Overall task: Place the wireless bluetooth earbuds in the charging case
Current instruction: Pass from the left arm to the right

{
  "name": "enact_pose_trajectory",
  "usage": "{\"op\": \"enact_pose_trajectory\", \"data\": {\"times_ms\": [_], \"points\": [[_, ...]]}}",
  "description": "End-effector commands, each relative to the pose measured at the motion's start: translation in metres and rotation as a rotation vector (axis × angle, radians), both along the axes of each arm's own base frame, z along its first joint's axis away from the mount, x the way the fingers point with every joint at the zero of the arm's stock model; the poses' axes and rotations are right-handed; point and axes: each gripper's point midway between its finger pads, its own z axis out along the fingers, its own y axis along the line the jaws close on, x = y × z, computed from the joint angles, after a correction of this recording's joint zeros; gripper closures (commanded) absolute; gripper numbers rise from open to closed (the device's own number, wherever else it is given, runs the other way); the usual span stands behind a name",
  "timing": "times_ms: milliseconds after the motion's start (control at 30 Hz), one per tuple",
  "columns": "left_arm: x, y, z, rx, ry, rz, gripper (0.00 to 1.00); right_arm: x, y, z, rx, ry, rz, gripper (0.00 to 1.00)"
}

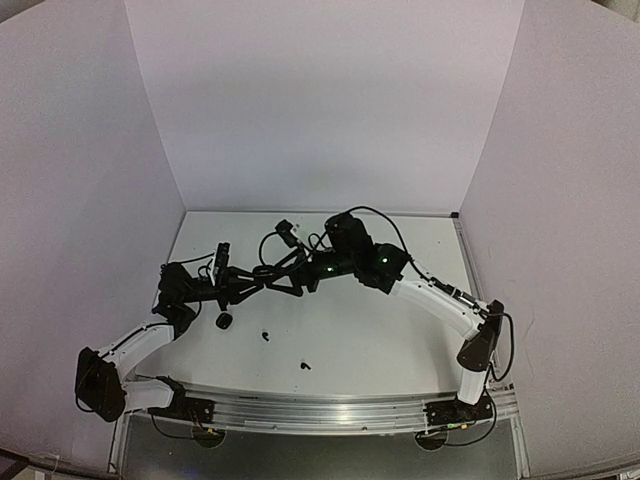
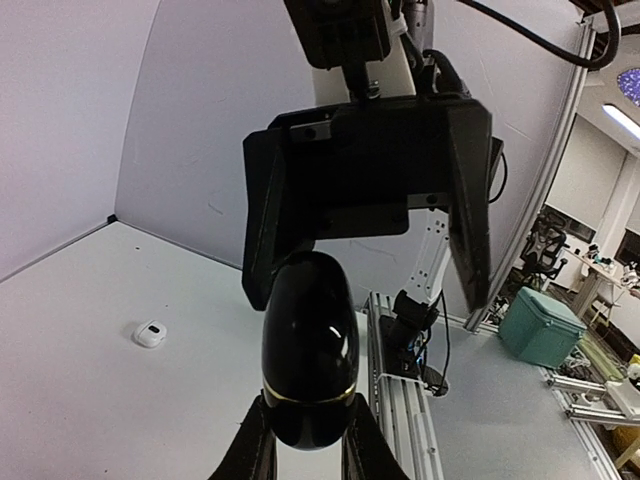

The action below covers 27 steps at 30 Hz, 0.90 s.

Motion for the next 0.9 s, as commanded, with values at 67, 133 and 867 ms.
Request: {"op": "enact_pose_trajectory", "data": {"times_ms": [67, 133, 867], "points": [[-0.011, 0.000, 0.029, -0.046, -0.081, -0.057, 1.00, -0.012, 0.000, 0.028, 0.087, -0.015, 0.066, 0.42], [-0.011, 0.000, 0.030, -0.046, -0.083, -0.056, 1.00, -0.011, 0.002, 0.026, 0.092, 0.000, 0.076, 0.47], [-0.013, 0.000, 0.030, -0.050, -0.097, -0.059, 1.00, -0.003, 0.015, 0.016, 0.098, 0.067, 0.079, 0.91]]}}
